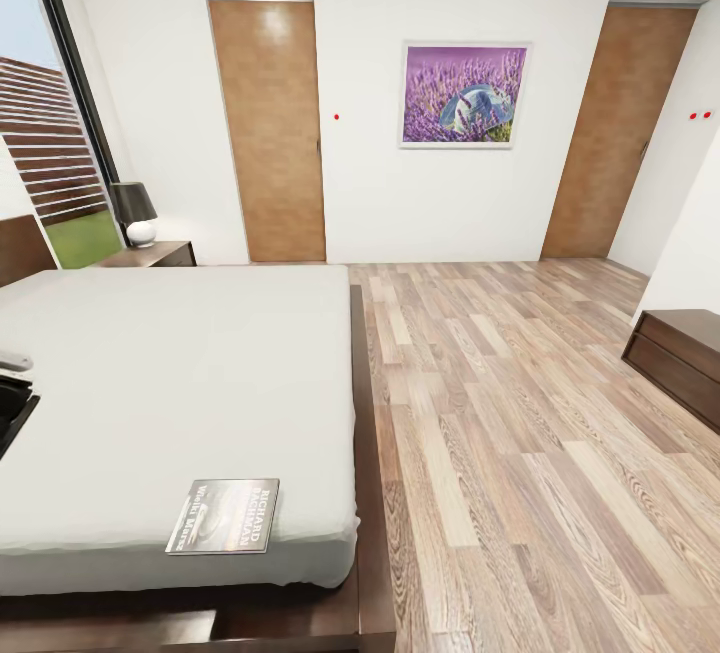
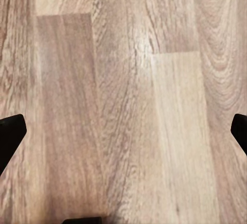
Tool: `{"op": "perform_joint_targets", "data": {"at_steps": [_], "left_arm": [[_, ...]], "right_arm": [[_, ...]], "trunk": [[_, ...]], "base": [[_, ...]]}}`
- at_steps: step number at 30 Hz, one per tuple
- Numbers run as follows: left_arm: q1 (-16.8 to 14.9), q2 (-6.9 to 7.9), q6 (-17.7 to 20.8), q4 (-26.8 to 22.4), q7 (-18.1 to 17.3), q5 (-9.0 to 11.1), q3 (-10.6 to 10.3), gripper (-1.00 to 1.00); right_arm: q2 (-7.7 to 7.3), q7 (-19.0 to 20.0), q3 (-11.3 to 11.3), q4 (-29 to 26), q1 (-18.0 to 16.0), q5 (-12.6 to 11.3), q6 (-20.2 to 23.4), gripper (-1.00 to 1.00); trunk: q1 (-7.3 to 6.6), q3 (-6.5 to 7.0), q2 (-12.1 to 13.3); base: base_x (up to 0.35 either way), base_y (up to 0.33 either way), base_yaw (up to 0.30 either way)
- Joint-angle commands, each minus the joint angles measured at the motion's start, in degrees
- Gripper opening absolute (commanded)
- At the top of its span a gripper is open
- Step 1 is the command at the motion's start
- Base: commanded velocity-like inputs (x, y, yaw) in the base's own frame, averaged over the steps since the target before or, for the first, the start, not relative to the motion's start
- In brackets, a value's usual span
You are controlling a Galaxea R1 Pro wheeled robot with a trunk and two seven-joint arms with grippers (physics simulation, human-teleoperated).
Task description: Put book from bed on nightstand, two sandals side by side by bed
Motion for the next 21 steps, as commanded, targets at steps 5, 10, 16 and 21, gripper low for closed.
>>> {"op": "perform_joint_targets", "data": {"at_steps": [5, 10, 16, 21], "left_arm": [[-0.06, 0.67, -8.36, 11.14, 0.11, 0.18, 0.49, 1.0], [-0.06, 1.77, -16.17, 20.0, 0.03, 0.31, 1.78, 1.0], [-0.06, 3.55, -23.0, 28.22, -0.75, 0.36, 3.03, 1.0], [-0.04, 4.79, -27.22, 33.76, -2.57, 0.37, 3.3, 1.0]], "right_arm": [[-0.01, 0.41, -0.28, -0.08, -0.03, -0.17, -0.24, 1.0], [-0.07, 0.41, -0.34, -0.13, -0.03, -0.17, -0.25, 1.0], [-0.09, 0.41, -0.43, -0.18, -0.03, -0.24, -0.26, 1.0], [-0.12, 0.41, -0.49, -0.17, -0.03, -0.3, -0.26, 1.0]], "trunk": [[-0.01, -0.05, -0.03], [-0.01, -0.05, -0.03], [-0.01, -0.05, -0.03], [-0.01, -0.05, -0.03]], "base": [[0.0, 0.0, 0.0], [0.0, 0.0, 0.0], [0.0, 0.0, 0.0], [0.0, 0.0, 0.0]]}}
